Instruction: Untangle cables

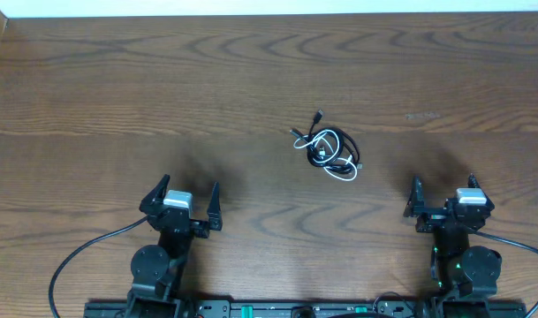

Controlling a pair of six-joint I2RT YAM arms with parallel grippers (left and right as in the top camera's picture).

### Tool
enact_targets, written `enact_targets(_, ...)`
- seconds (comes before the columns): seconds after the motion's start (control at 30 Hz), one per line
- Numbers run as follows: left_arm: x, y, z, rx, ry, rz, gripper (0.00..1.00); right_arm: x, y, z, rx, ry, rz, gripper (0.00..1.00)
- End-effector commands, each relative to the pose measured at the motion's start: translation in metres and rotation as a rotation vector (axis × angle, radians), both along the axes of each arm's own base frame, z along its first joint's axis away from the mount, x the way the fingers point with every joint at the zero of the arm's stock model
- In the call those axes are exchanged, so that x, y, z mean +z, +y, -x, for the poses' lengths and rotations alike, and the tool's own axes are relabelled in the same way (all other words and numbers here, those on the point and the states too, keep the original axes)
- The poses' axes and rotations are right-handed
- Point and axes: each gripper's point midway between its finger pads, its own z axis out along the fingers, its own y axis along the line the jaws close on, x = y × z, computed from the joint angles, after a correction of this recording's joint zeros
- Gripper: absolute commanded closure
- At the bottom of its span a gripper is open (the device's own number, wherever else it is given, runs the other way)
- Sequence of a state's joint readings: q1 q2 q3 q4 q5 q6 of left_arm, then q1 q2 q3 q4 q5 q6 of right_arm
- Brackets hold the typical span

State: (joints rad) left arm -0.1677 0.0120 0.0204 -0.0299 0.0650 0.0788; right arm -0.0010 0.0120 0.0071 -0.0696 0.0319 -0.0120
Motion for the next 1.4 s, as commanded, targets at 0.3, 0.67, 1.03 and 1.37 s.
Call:
enact_targets(0.3, -0.015, 0.001, 0.001, 0.009, 0.046, 0.0, 0.01, 0.0, -0.001, 0.0, -0.001, -0.001, 0.011, 0.01)
enact_targets(0.67, -0.007, 0.002, 0.005, 0.036, 0.1, 0.18, 0.01, 0.0, -0.001, 0.0, -0.001, -0.001, 0.011, 0.0)
enact_targets(1.03, 0.02, 0.005, 0.02, 0.068, 0.282, 0.214, 0.01, 0.0, -0.001, 0.0, -0.001, 0.0, 0.011, 0.01)
enact_targets(1.37, 0.039, -0.011, 0.027, 0.023, 0.61, 0.199, 0.01, 0.0, -0.001, 0.0, -0.001, 0.0, 0.011, 0.01)
